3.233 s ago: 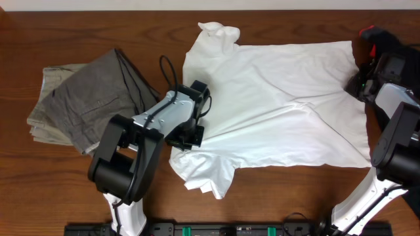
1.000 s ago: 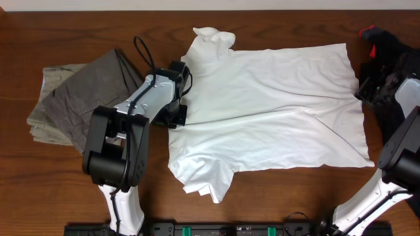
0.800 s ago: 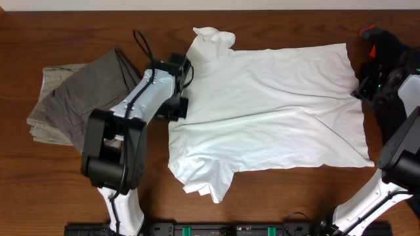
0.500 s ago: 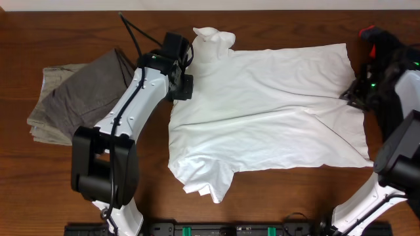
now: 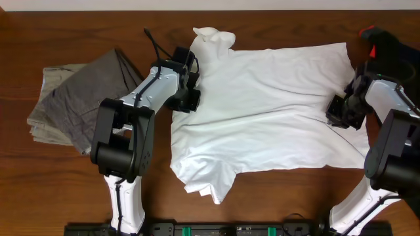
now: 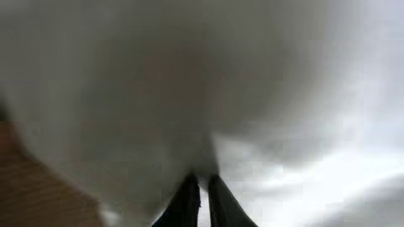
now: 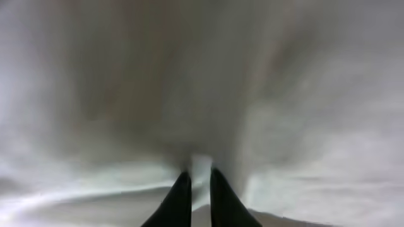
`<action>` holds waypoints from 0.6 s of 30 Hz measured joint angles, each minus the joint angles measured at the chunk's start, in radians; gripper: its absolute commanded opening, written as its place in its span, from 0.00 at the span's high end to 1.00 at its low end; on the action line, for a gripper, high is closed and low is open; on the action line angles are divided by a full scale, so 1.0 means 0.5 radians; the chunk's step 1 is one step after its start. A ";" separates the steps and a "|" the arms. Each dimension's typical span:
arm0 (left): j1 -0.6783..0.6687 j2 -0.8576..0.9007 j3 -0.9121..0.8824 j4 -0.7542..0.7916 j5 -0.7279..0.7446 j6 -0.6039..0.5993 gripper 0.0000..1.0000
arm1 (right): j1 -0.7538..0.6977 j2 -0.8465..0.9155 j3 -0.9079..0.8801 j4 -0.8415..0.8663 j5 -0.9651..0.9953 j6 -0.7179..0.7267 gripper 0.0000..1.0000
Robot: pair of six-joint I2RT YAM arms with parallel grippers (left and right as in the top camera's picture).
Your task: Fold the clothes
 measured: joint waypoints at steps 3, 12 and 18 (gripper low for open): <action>-0.002 0.000 0.000 0.000 -0.065 0.005 0.91 | -0.036 -0.005 -0.005 0.085 0.170 0.027 0.90; 0.069 0.000 0.002 -0.002 -0.102 0.034 0.91 | -0.140 -0.002 0.012 0.315 0.049 -0.095 0.84; 0.167 -0.005 0.101 -0.209 -0.175 0.036 0.89 | -0.149 0.028 0.185 0.153 -0.027 -0.150 0.67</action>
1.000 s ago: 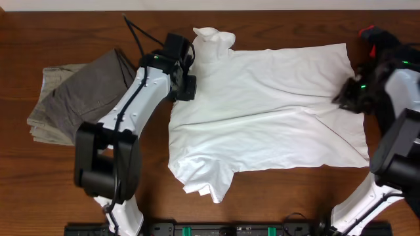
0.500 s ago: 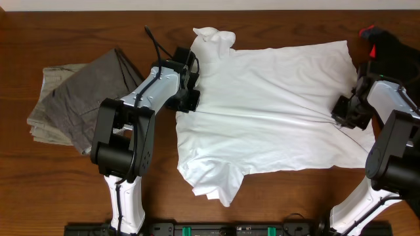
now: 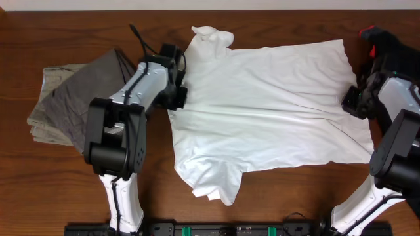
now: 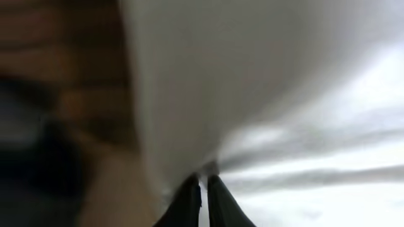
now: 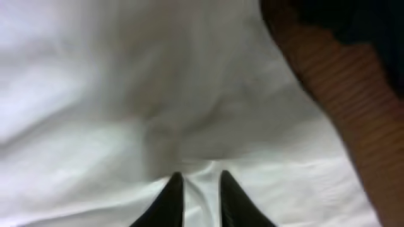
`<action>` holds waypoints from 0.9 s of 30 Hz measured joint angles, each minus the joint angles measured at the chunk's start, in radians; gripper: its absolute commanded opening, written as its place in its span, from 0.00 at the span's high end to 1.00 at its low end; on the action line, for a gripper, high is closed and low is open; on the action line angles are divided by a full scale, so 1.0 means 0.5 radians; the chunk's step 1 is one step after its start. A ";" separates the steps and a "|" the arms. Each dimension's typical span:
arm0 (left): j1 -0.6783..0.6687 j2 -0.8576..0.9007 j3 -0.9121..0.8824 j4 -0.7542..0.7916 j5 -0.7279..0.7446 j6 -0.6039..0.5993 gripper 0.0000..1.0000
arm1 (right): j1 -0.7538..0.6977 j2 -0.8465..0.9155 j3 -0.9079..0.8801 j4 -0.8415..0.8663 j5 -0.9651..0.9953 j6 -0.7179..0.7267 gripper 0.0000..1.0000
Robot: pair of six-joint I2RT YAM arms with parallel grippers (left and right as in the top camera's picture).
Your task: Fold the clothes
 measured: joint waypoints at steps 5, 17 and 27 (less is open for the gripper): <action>0.040 -0.179 0.204 -0.238 -0.037 0.005 0.83 | -0.044 0.001 0.254 -0.273 -0.205 -0.111 0.54; 0.031 -1.185 0.316 -0.775 -0.150 -0.011 0.76 | -0.049 -0.181 0.520 -0.742 -0.708 -0.369 0.48; 0.022 -1.539 0.262 -1.145 -0.099 -0.294 0.76 | -0.018 -0.852 0.547 -1.087 -0.682 -0.404 0.29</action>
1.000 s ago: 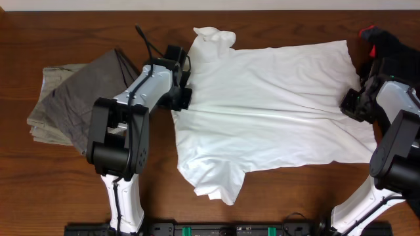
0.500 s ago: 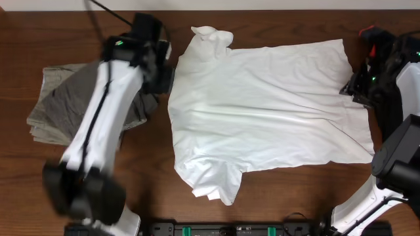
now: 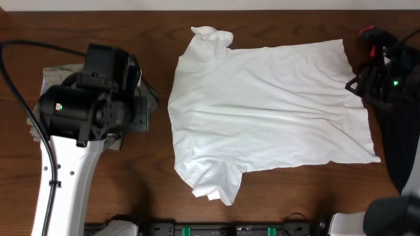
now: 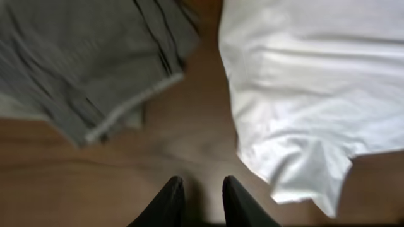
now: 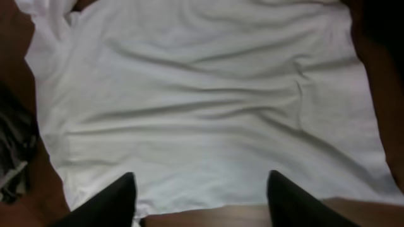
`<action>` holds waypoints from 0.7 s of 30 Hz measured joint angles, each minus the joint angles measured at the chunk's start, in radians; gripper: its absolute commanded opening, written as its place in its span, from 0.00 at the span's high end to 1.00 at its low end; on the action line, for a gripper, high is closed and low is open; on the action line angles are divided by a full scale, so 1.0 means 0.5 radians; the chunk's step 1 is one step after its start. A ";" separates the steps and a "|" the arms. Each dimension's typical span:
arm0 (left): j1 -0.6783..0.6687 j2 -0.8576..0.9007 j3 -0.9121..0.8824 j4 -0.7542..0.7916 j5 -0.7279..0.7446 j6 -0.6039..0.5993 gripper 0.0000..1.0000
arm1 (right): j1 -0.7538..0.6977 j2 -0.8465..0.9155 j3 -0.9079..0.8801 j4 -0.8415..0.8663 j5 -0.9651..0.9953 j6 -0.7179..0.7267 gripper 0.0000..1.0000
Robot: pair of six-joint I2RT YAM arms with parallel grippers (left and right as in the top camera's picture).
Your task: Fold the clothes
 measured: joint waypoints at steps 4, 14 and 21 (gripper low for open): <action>-0.100 -0.032 -0.269 0.027 0.150 -0.119 0.76 | 0.089 -0.130 0.002 -0.140 0.095 0.024 0.28; -0.451 0.011 -1.285 0.828 0.270 -0.441 0.64 | 0.177 -0.131 -0.056 -0.060 0.168 0.047 0.32; -0.237 0.136 -1.535 1.431 0.057 -0.612 0.53 | 0.198 -0.131 -0.257 0.114 0.169 0.075 0.40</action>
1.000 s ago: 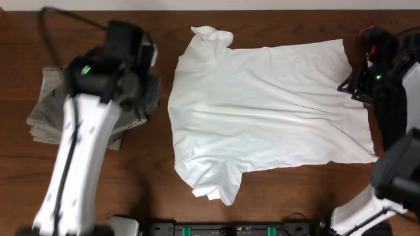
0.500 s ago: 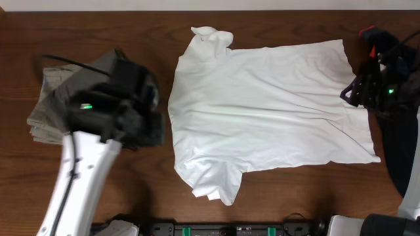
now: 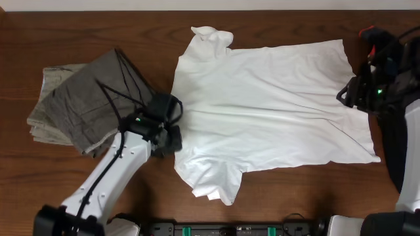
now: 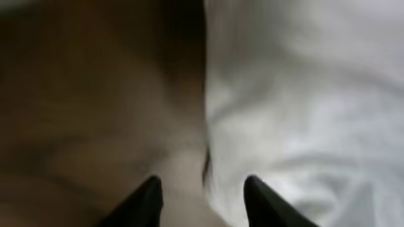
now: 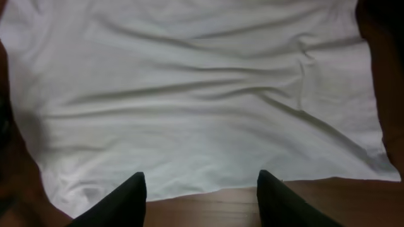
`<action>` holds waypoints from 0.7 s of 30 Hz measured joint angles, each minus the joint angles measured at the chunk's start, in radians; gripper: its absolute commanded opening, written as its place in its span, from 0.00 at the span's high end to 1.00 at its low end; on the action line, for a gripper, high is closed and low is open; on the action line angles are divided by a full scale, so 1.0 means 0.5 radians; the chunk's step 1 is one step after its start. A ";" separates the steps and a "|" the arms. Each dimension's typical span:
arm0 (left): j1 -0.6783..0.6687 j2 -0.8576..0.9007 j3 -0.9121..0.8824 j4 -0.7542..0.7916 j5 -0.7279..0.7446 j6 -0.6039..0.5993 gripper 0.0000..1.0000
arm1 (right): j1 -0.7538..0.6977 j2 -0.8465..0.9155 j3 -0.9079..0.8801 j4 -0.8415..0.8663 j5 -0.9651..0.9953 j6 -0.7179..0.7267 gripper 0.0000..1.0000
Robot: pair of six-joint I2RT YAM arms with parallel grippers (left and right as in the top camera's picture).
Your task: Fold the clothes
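A white T-shirt lies spread flat on the wood table, with its sleeves at the upper left and lower left and its hem to the right. My left gripper is low at the shirt's left edge, just above the lower sleeve. In the left wrist view it is open, the blurred shirt edge between and to the right of its fingers. My right gripper is open and held high over the hem side, looking down on the shirt. It holds nothing.
A folded grey garment lies at the left, close behind my left arm. A red and black object sits at the far right corner. Bare wood runs along the near edge.
My left arm was raised over the grey garment with its jaws a little apart. Now it is low at the shirt's left edge with the jaws wide. The right gripper stays raised and open.
Both grippers were shut on the shirt, left at the neck side and right at the hem side. Then they were farther apart and the shirt lay flatter. Then both had let go and stood raised. Now the left is down at the shirt's left edge.
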 measured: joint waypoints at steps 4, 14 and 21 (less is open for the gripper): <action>0.134 0.159 -0.005 0.331 0.175 0.104 0.50 | 0.057 0.003 -0.214 0.124 -0.009 0.001 0.40; 0.404 0.619 0.005 0.644 0.622 0.359 0.50 | 0.109 0.004 -0.449 0.292 -0.044 0.005 0.40; 0.441 0.700 0.011 0.724 0.883 0.494 0.94 | 0.251 0.004 -0.590 0.507 -0.053 0.050 0.42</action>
